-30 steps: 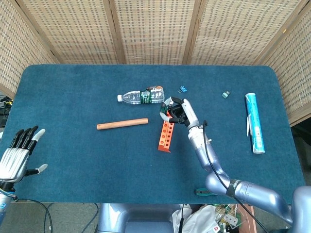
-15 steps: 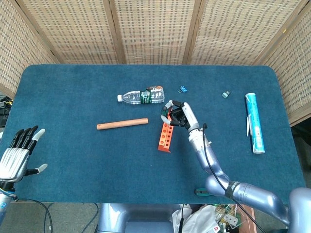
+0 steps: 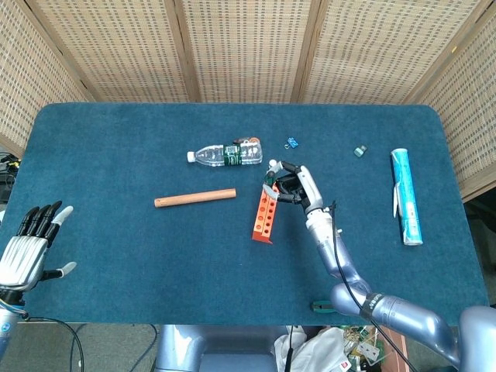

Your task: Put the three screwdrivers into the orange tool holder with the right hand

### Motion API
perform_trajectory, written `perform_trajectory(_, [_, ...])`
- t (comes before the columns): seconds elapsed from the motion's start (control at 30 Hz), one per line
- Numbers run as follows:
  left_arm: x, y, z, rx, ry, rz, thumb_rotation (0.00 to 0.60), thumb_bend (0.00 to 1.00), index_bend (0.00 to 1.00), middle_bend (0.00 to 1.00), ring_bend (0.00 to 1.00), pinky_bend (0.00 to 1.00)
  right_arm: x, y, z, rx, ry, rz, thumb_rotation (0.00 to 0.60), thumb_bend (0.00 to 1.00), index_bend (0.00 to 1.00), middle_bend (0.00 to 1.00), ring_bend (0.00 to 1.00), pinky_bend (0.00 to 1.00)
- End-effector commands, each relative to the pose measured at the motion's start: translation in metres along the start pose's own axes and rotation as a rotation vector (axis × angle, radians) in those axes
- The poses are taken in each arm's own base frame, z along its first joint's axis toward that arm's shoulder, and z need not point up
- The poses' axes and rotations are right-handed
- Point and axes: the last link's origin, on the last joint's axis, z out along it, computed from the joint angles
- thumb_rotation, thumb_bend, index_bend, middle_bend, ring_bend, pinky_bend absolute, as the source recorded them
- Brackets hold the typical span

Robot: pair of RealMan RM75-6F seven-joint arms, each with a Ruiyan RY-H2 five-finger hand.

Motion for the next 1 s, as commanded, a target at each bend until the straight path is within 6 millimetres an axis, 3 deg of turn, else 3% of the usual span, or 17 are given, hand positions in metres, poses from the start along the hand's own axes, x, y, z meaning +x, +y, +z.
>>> perform_trajectory(0.03, [0.000, 0.000, 0.000, 0.000, 0.001, 0.001, 0.600, 0.00, 0.00, 0.00, 0.00, 0.00, 0.001, 0.006, -0.002, -0.006, -0.003, 0.031, 0.600, 0.59, 0.67, 0.96, 0.86, 1.00])
perform_trajectory(1.0, [-0.001, 0.000, 0.001, -0.001, -0.005, 0.003, 0.600, 0.00, 0.00, 0.00, 0.00, 0.00, 0.002, 0.029, -0.004, 0.035, -0.016, 0.027, 0.600, 0.59, 0.68, 0.96, 0.86, 1.00])
